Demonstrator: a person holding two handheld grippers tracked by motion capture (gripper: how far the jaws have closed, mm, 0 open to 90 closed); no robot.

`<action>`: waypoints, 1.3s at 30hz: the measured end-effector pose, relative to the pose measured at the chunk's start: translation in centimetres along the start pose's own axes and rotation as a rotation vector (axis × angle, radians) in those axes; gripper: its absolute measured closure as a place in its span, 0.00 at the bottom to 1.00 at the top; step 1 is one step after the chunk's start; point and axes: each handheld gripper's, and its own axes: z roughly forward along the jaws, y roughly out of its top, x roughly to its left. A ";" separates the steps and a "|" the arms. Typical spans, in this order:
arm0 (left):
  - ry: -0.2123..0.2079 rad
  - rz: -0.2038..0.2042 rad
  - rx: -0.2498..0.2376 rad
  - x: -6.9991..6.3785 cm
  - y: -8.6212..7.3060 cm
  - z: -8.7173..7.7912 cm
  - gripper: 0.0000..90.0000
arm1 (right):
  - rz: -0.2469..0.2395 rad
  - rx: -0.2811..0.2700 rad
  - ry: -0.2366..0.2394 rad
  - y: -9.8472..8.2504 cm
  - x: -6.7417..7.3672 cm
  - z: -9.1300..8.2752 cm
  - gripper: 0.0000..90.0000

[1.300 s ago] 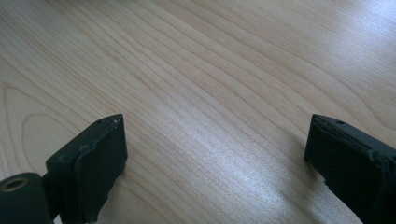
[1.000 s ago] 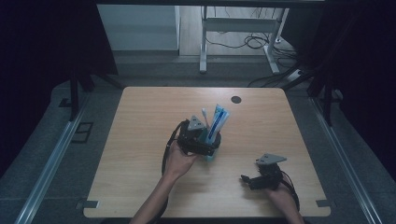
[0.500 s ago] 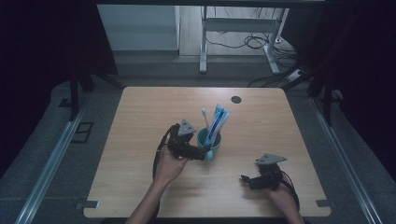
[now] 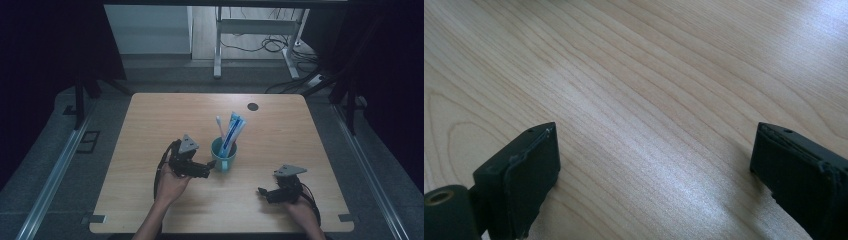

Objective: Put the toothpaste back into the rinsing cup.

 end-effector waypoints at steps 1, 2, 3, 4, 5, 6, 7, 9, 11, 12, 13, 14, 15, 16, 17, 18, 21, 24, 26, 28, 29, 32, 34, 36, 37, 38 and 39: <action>0.003 0.002 0.001 0.0 -0.2 -0.1 0.00 | -0.003 -0.002 -0.001 0.0 0.0 0.0 0.06; 0.006 0.003 0.004 0.1 -0.4 -0.2 0.00 | -0.001 0.000 0.000 0.0 0.0 0.0 0.06; 0.009 0.007 0.006 0.1 -0.6 -0.3 0.00 | -0.001 0.000 0.000 0.0 0.0 0.0 0.06; 0.013 0.009 0.008 0.2 -0.9 -0.4 0.00 | 0.000 0.000 0.000 0.0 0.0 0.0 0.06; 0.017 0.008 0.008 0.2 -1.1 -0.5 0.00 | 0.000 0.000 0.000 0.0 0.0 0.0 0.06; 0.020 0.010 0.011 0.2 -1.3 -0.5 0.00 | 0.000 0.000 0.000 0.0 0.0 0.0 0.06; 0.022 0.011 0.011 0.2 -1.5 -0.6 0.00 | -0.001 0.000 0.000 0.0 0.0 0.0 0.06; 0.027 0.016 0.016 0.2 -1.9 -0.8 0.00 | 0.001 -0.001 -0.001 0.0 0.0 0.0 0.06; 0.029 0.016 0.018 0.2 -2.3 -0.9 0.00 | -0.002 0.000 0.000 0.0 0.0 0.0 0.06; 0.029 0.019 0.021 0.2 -2.5 -0.9 0.00 | -0.001 0.000 0.000 0.0 0.0 0.0 0.06; 0.030 0.015 0.019 0.2 -2.7 -0.9 0.00 | -0.001 0.000 0.000 0.0 0.0 0.0 0.06; 0.031 0.015 0.021 0.2 -2.9 -1.0 0.00 | -0.001 0.000 0.000 0.0 0.0 0.0 0.06; 0.032 0.015 0.022 0.2 -3.1 -1.0 0.00 | -0.001 0.000 0.000 0.0 0.0 0.0 0.06; 0.034 0.015 0.025 0.2 -3.4 -1.0 0.00 | -0.001 0.000 0.000 0.0 0.0 0.0 0.06; 0.035 0.012 0.026 0.2 -3.6 -1.1 0.00 | -0.001 0.000 0.000 0.0 0.0 0.0 0.06; 0.034 0.008 0.027 0.2 -3.9 -1.1 0.00 | -0.001 0.000 0.000 0.0 0.0 0.0 0.06; 0.037 -0.004 0.030 0.3 -4.8 -1.2 0.00 | -0.001 0.000 0.000 0.0 0.0 0.0 0.06; 0.038 -0.017 0.036 0.4 -5.6 -1.2 0.00 | 0.000 0.000 0.000 0.0 0.0 0.0 0.06; 0.041 -0.022 0.041 0.5 -6.2 -1.2 0.00 | -0.001 0.000 0.000 0.0 0.0 0.0 0.06; 0.041 -0.028 0.047 0.5 -6.7 -1.2 0.00 | -0.001 0.000 0.000 0.0 0.0 0.0 0.06; 0.043 -0.031 0.051 0.6 -7.0 -1.1 0.00 | -0.001 0.000 0.000 0.0 0.0 0.0 0.06; 0.045 -0.038 0.060 0.6 -7.7 -1.0 0.00 | 0.001 0.001 0.000 0.0 0.0 0.0 0.06; 0.046 -0.044 0.068 0.7 -8.1 -0.9 0.00 | 0.002 0.001 0.000 0.0 0.0 0.0 0.06; 0.045 -0.050 0.075 0.7 -8.5 -0.7 0.00 | 0.002 0.001 0.000 0.0 0.0 0.0 0.06; 0.046 -0.047 0.082 0.7 -8.7 -0.6 0.00 | 0.003 0.002 -0.001 0.0 0.0 0.0 0.06; 0.049 -0.048 0.085 0.7 -8.8 -0.5 0.00 | 0.003 0.002 -0.001 0.0 0.0 0.0 0.06; 0.052 -0.045 0.095 0.7 -9.0 -0.4 0.00 | 0.003 0.001 -0.001 0.0 0.0 0.0 0.06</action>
